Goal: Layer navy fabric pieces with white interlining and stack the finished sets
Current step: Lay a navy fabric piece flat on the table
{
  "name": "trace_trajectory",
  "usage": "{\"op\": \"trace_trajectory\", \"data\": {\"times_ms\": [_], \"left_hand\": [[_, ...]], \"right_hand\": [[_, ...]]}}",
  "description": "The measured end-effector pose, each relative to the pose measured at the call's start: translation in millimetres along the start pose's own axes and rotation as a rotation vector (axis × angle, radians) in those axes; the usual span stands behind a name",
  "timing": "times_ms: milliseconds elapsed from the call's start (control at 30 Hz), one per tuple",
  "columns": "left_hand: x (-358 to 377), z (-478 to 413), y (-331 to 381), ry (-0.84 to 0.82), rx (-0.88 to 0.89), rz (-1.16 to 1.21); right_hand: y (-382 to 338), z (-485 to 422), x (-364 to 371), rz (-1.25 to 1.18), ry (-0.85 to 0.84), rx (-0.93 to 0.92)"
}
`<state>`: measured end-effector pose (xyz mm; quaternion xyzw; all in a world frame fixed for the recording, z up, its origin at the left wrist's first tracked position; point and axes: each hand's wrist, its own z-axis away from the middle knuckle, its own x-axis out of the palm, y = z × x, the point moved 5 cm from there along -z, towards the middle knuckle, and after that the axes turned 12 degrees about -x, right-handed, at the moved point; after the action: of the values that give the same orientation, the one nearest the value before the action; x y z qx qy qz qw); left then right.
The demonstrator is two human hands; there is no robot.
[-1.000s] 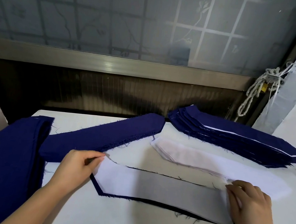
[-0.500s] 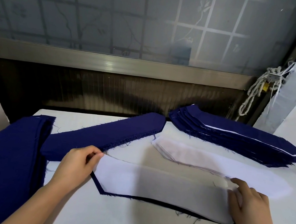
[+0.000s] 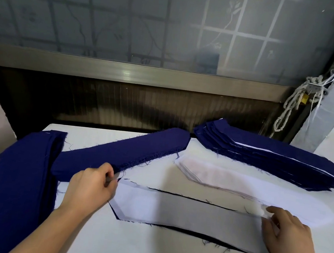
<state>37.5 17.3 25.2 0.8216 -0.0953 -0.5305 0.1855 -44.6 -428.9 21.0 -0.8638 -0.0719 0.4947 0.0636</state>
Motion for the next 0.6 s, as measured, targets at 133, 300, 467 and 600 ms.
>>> {"op": "trace_trajectory", "data": {"times_ms": [133,300,467,600], "left_hand": [[-29,-6,-16,0.346,-0.119,0.064],[-32,-17,-49,0.317,-0.337,0.093],[-15,-5,-13,0.014,0.039,0.104],[3,-1,-3,-0.082,0.162,-0.095]], "right_hand": [[-2,-2,2,0.032,0.006,-0.001],[-2,-3,0,0.06,0.058,-0.061],[4,-4,4,0.051,0.061,-0.077],[5,-3,8,0.041,0.042,-0.063]]}}
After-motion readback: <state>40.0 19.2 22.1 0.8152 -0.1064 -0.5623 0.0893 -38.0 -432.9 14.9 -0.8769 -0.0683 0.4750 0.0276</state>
